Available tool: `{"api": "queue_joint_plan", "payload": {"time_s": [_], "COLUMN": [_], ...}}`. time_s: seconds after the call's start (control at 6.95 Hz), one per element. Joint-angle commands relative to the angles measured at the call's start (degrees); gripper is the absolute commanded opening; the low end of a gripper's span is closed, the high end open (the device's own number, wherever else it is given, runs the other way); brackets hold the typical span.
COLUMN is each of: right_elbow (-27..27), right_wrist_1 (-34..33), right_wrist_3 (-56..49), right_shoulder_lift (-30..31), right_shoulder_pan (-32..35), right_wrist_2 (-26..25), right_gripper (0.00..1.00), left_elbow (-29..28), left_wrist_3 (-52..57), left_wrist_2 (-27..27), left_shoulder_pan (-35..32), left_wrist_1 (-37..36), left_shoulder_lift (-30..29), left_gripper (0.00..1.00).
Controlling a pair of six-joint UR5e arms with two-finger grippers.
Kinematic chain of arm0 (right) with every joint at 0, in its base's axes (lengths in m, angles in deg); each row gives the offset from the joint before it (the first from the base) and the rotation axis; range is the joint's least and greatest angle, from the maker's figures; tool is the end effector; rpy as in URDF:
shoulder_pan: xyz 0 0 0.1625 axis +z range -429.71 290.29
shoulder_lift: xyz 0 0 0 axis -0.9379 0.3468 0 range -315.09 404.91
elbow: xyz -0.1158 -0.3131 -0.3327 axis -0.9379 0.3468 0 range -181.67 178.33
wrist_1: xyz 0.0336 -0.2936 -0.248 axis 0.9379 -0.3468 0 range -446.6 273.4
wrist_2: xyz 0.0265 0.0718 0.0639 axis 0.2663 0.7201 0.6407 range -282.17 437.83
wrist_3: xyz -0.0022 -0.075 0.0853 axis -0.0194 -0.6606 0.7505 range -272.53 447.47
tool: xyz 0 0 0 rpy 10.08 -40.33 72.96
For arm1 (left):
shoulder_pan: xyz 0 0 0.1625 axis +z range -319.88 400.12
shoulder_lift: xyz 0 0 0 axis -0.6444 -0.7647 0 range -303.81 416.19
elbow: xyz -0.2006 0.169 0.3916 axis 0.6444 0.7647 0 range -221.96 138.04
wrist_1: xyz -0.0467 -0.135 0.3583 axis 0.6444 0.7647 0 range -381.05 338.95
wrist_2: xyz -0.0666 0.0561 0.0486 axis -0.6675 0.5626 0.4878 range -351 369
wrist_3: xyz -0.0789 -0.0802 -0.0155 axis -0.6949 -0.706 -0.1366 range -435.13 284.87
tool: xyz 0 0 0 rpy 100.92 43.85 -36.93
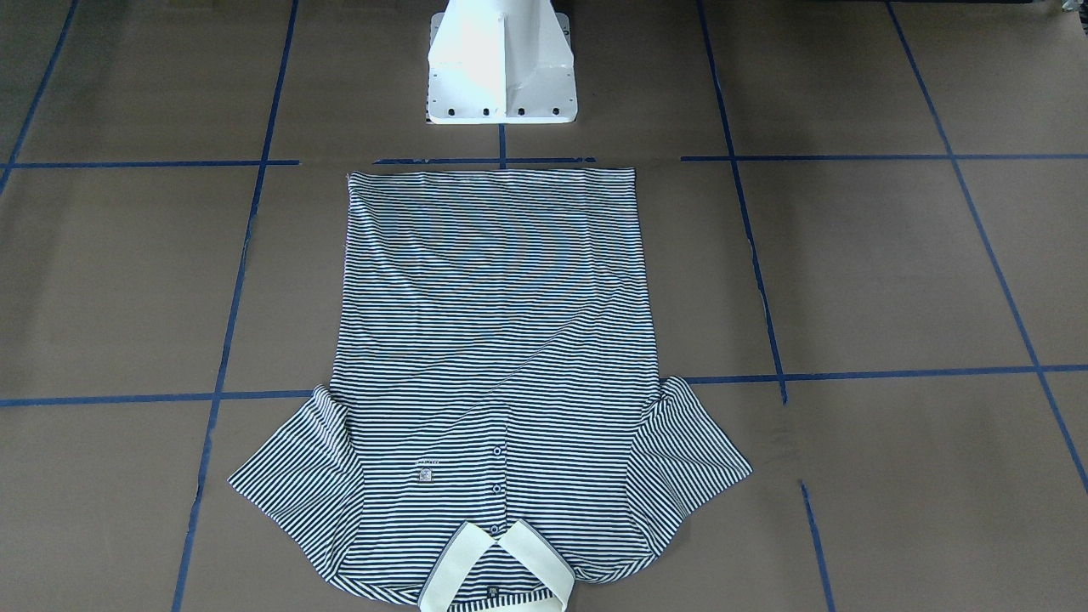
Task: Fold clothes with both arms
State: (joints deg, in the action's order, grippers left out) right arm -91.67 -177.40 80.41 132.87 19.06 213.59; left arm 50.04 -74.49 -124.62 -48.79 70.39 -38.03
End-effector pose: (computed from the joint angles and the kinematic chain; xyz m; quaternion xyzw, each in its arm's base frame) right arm 0.0415 -0.4810 0.6977 0.0297 -0.3878 -0.0708 0.9186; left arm -0.0454 -0.5052 0.6616 0.0605 0.3710 0.0388 0.9258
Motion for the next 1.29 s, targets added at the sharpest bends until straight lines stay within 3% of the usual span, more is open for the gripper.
{"api": "queue_joint_plan", "payload": {"time_s": [0.0, 0.14, 0.29, 0.43, 0.58, 0.72, 1.01, 1.15], "right_elbow": [2.62, 6.3, 7.38, 10.7, 15.78, 18.52, 29.22, 31.28], "right_wrist_1": [12.42, 14.92, 16.16, 16.26, 16.78, 22.18, 41.32, 41.66], "right_wrist_3": [8.76, 11.42, 19.45, 28.93, 30.77, 34.7, 54.18, 54.6], "right_shoulder_lift": [-6.1, -10.22, -14.88, -21.71, -28.74, -30.81, -34.85, -36.01], "right_shoulder_pan": [-6.3, -8.76, -13.31, -17.36, -21.14, -24.57, -33.26, -35.39], "right_wrist_2": [-0.32, 0.2, 0.03, -0.32, -0.76, -3.72, -15.04, -18.4], "right_gripper": [1.0, 1.0, 1.0, 1.0, 1.0, 1.0, 0.99, 0.99], "left_elbow": [0.02, -3.29, -4.8, -6.73, -7.8, -8.5, -8.25, -8.33], "left_wrist_3": [-0.11, -0.37, -0.72, -3.42, -5.19, -6.25, -9.24, -9.43], "left_wrist_2": [-2.85, -4.35, -4.45, -3.85, -4.1, -4.19, -4.37, -4.37], "left_shoulder_pan": [0.15, 1.11, 1.55, 4.16, 4.8, 4.98, 5.07, 5.07], "left_wrist_1": [3.89, 17.33, 23.38, 23.52, 23.35, 23.7, 23.79, 23.88], "left_shoulder_lift": [-4.03, -4.3, -3.35, -5.43, -7.97, -9.13, -10.02, -10.28], "left_gripper": [1.0, 1.0, 1.0, 1.0, 1.0, 1.0, 1.0, 1.0]}}
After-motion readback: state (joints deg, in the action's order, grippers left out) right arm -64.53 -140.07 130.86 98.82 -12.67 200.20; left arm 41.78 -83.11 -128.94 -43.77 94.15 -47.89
